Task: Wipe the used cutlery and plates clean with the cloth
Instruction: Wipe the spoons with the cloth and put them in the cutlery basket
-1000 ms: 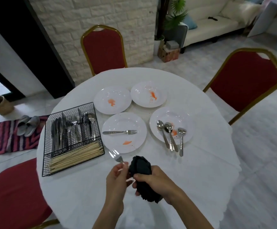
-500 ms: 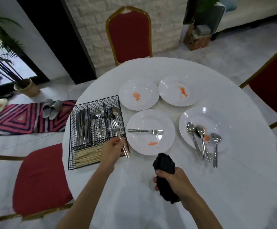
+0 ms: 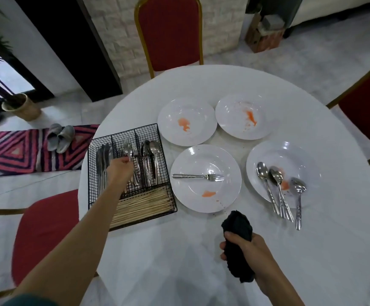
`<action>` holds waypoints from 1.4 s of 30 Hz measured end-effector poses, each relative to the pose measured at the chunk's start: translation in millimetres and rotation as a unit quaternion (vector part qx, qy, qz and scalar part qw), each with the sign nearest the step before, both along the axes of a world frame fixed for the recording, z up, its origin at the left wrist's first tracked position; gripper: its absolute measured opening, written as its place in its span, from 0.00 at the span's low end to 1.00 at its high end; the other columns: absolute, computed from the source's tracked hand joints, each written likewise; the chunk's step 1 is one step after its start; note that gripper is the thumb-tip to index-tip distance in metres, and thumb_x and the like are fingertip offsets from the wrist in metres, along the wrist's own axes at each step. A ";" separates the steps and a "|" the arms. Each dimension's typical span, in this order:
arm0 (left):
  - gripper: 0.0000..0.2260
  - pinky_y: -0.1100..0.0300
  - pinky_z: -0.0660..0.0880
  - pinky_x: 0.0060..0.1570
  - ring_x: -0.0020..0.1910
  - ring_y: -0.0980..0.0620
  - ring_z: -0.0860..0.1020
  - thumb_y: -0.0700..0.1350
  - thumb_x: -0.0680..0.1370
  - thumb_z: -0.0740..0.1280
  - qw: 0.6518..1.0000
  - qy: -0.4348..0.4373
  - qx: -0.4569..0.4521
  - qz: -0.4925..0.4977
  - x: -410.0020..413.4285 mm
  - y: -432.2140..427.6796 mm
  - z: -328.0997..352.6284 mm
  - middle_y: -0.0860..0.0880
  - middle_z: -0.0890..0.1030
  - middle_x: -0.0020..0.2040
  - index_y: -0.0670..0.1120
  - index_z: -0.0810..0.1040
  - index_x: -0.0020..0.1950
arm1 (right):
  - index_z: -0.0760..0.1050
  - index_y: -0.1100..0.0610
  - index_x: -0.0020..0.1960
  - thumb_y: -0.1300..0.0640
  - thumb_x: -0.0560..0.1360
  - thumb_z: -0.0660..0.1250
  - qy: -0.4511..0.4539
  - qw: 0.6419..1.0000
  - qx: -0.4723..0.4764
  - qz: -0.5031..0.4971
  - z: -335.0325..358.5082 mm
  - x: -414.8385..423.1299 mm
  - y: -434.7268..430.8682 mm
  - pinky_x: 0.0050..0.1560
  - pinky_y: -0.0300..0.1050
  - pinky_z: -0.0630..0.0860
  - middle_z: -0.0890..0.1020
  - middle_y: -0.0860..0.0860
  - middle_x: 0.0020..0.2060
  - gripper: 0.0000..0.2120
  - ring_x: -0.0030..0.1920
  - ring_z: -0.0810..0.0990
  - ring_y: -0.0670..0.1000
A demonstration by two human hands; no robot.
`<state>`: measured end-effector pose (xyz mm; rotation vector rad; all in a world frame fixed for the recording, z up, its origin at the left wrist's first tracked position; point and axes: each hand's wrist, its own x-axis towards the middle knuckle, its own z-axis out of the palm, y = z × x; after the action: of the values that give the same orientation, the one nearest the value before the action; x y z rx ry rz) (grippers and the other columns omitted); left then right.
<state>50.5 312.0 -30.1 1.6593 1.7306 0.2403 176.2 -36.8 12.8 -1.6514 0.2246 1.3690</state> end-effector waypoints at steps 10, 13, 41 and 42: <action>0.13 0.55 0.74 0.57 0.61 0.45 0.76 0.39 0.81 0.63 0.951 0.009 0.148 -0.273 48.3 -70.3 -18.6 0.40 0.80 0.61 0.43 0.81 0.64 | 0.70 0.61 0.59 0.52 0.81 0.67 -0.014 0.998 0.051 -0.027 3.9 0.7 7.1 0.37 0.54 0.74 0.85 0.62 0.38 0.14 0.31 0.80 0.59; 0.16 0.50 0.75 0.60 0.66 0.45 0.71 0.43 0.83 0.61 0.915 0.064 0.121 -0.381 78.2 -108.2 -25.1 0.42 0.74 0.65 0.44 0.77 0.70 | 0.67 0.57 0.60 0.47 0.81 0.65 0.003 0.996 0.071 -0.053 11.4 3.3 0.9 0.35 0.53 0.75 0.85 0.63 0.40 0.16 0.29 0.77 0.59; 0.09 0.60 0.65 0.32 0.27 0.55 0.66 0.46 0.83 0.58 0.923 -0.172 -0.114 -0.326 42.8 -370.2 66.2 0.52 0.72 0.28 0.49 0.73 0.44 | 0.79 0.67 0.60 0.64 0.80 0.67 -0.054 0.942 0.153 -0.294 1.8 53.5 -80.6 0.43 0.48 0.80 0.85 0.64 0.54 0.11 0.47 0.85 0.58; 0.10 0.61 0.64 0.31 0.27 0.55 0.66 0.46 0.83 0.59 0.921 -0.173 -0.123 -0.327 39.5 -371.1 69.1 0.53 0.71 0.27 0.49 0.72 0.42 | 0.78 0.69 0.61 0.64 0.80 0.67 -0.052 0.928 0.155 -0.335 0.8 64.2 -87.0 0.42 0.48 0.81 0.84 0.64 0.55 0.12 0.46 0.84 0.58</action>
<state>90.0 -59.1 38.9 1.7751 0.8421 -0.0053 240.4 -123.8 13.7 -1.2115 0.4394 0.7459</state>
